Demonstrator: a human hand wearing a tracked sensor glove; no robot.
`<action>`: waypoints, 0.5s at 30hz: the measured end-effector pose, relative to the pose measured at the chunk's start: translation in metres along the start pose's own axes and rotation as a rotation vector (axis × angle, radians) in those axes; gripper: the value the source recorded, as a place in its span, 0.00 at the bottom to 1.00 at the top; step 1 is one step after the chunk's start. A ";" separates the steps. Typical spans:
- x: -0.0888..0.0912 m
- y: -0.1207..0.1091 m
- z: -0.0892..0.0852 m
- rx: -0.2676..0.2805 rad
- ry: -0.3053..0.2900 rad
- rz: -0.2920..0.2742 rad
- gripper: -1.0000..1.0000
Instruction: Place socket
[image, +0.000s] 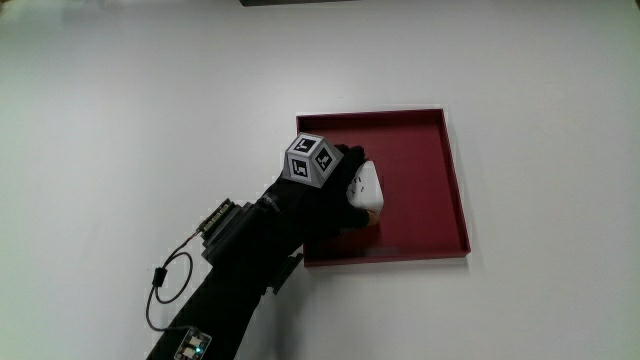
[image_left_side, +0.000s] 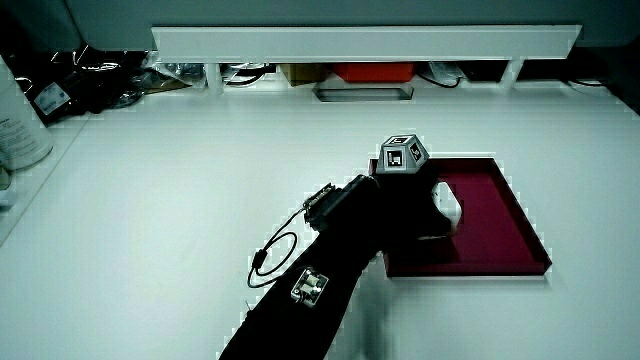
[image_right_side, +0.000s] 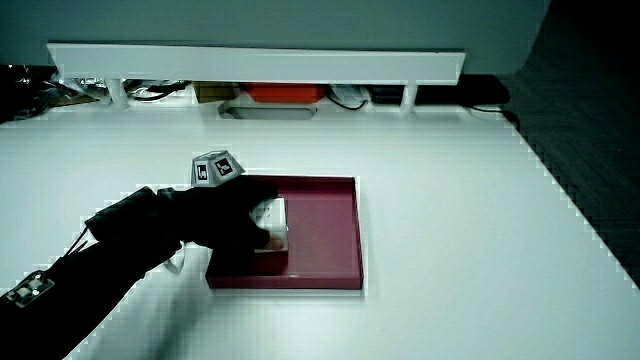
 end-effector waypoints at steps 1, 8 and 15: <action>-0.001 -0.001 0.000 0.005 -0.007 0.000 0.39; -0.006 -0.008 0.001 0.003 -0.026 -0.010 0.24; -0.008 -0.039 0.025 0.096 -0.089 -0.119 0.09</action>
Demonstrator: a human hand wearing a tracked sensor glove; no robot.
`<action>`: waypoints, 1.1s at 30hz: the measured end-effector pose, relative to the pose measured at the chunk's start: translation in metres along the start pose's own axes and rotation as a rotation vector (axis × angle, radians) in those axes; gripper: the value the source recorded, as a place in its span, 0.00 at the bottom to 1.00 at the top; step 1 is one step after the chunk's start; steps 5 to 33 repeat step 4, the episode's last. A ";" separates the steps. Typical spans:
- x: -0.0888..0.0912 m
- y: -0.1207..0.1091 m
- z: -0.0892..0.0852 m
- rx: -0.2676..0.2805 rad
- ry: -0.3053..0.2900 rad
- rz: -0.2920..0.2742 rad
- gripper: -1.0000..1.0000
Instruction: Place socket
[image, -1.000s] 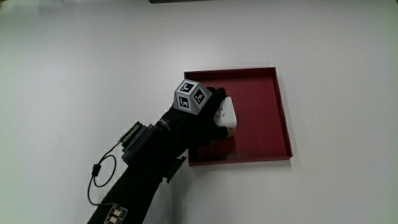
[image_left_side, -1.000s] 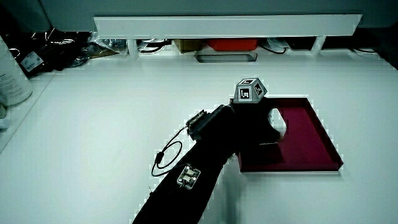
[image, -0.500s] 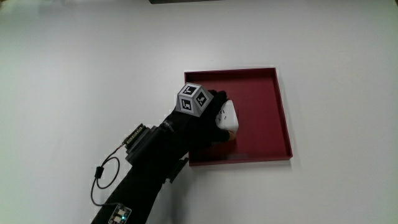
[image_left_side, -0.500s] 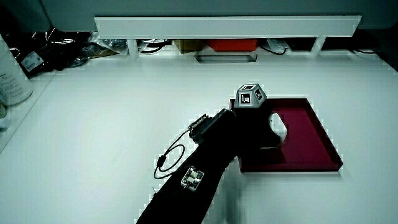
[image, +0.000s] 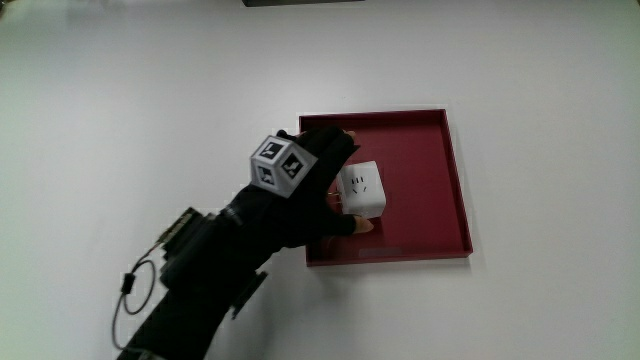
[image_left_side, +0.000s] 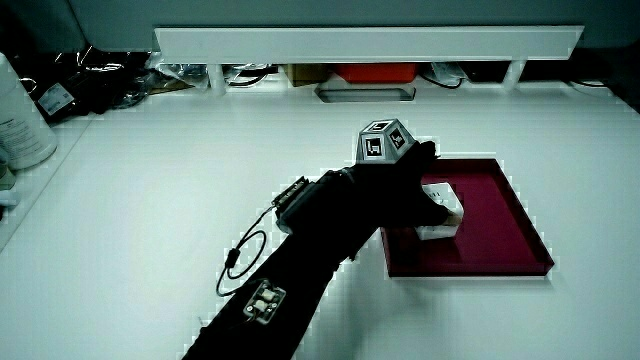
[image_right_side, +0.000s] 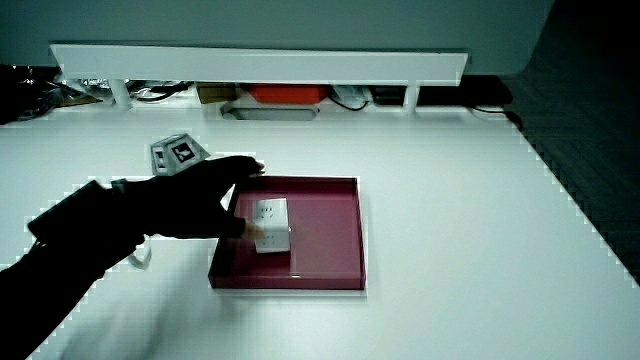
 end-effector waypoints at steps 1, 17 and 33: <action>-0.009 -0.002 -0.005 0.004 -0.055 -0.020 0.07; -0.010 -0.025 0.006 0.029 -0.153 -0.047 0.00; -0.010 -0.025 0.006 0.029 -0.153 -0.047 0.00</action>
